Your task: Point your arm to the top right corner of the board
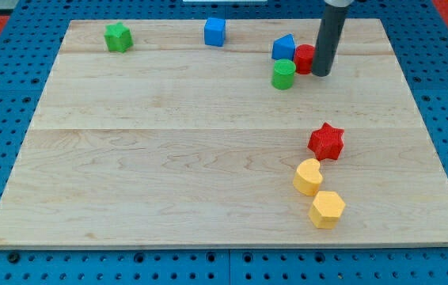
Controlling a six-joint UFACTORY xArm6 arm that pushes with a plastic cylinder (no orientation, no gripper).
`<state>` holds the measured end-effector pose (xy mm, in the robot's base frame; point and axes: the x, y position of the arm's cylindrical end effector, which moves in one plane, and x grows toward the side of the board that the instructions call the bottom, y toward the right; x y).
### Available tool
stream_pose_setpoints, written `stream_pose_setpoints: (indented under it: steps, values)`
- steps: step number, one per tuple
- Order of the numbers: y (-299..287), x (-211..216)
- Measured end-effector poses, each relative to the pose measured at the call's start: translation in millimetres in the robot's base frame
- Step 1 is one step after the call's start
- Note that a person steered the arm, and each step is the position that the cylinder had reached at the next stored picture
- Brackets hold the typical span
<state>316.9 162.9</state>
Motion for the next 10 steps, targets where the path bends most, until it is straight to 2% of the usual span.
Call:
stream_pose_setpoints:
  steps: [2, 3, 4, 5, 7, 8, 10]
  values:
    - [15.9, -54.3]
    - [45.0, -19.2]
    - [37.4, 14.1]
    - [10.9, 12.6]
    - [4.3, -19.7]
    - [22.7, -21.9]
    - [81.7, -64.2]
